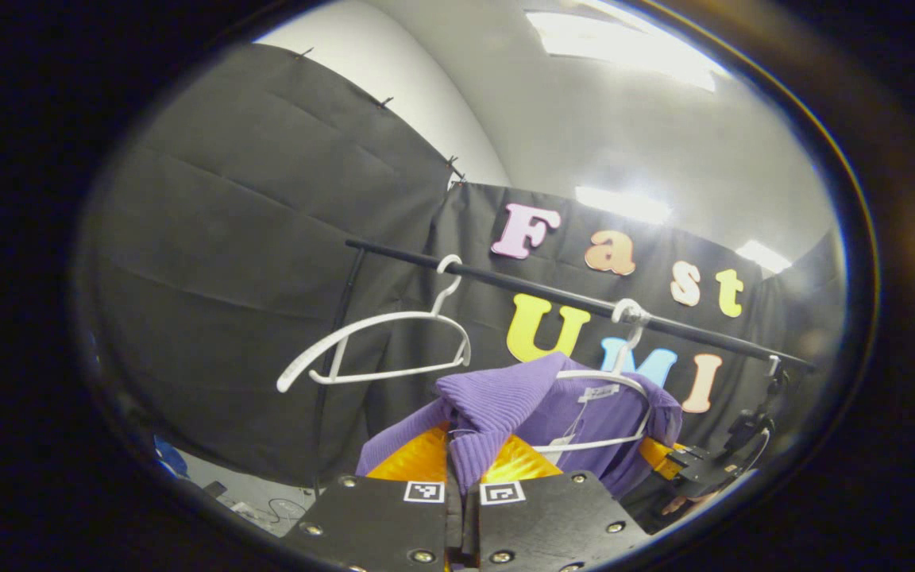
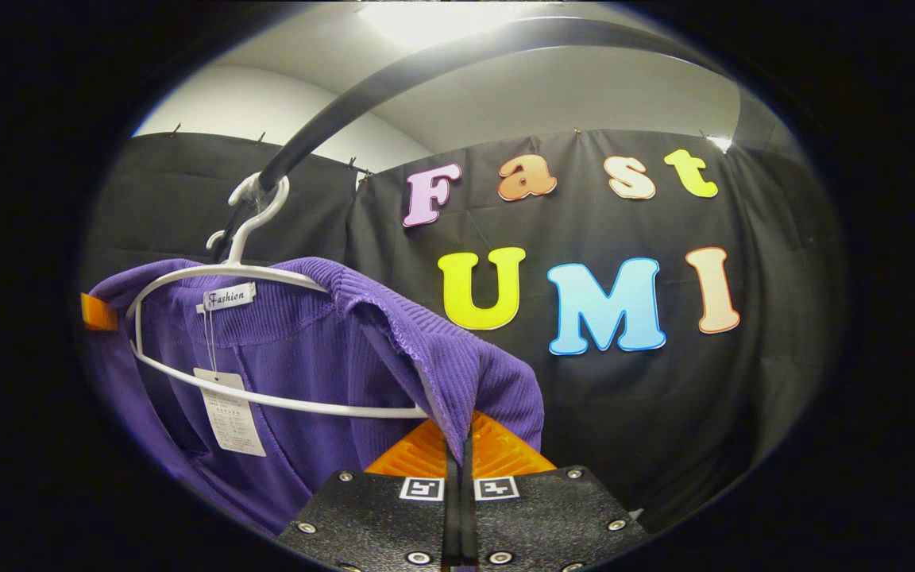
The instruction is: Grasp the clothes on the hanger with both hands and then place them into the laundry hamper below.
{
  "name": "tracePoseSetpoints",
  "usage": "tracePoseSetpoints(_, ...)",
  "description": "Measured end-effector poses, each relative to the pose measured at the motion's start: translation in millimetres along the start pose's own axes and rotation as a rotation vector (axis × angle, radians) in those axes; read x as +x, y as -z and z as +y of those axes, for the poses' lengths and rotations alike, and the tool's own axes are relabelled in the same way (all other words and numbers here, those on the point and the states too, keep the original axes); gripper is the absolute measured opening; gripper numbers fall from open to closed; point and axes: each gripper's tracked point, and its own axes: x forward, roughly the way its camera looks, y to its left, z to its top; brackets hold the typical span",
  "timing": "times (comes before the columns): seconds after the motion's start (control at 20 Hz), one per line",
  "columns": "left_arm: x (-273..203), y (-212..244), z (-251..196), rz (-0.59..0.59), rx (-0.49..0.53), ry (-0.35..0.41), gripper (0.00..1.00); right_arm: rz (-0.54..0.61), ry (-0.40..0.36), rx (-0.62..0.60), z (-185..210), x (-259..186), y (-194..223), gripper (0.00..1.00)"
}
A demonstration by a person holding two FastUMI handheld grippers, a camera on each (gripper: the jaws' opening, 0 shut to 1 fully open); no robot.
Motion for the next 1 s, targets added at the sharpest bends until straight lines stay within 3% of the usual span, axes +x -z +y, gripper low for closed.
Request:
tracePoseSetpoints(0.35,9,-28,40,-0.004,0.062,-0.034,0.01,-0.037,-0.004,-0.001,9,-2,-14,0.0)
tracePoseSetpoints(0.4,12,-30,47,0.002,0.068,-0.039,0.05,-0.042,-0.003,-0.004,13,-3,-17,0.0)
tracePoseSetpoints(0.45,14,-33,54,0.003,0.066,-0.04,0.01,-0.046,0.0,-0.009,14,-4,-19,0.0)
tracePoseSetpoints(0.6,15,-34,74,0.015,0.049,-0.036,0.01,-0.064,0.023,-0.008,20,-5,-27,0.0)
tracePoseSetpoints(0.85,34,-16,87,0.059,0.08,0.007,0.0,-0.063,0.087,0.002,18,-8,-31,0.0)
tracePoseSetpoints(0.95,40,-3,92,0.077,0.08,0.026,0.05,-0.061,0.107,-0.011,17,-9,-34,0.0)
tracePoseSetpoints(1.0,43,5,95,0.092,0.079,0.03,0.01,-0.063,0.116,-0.016,16,-10,-35,0.0)
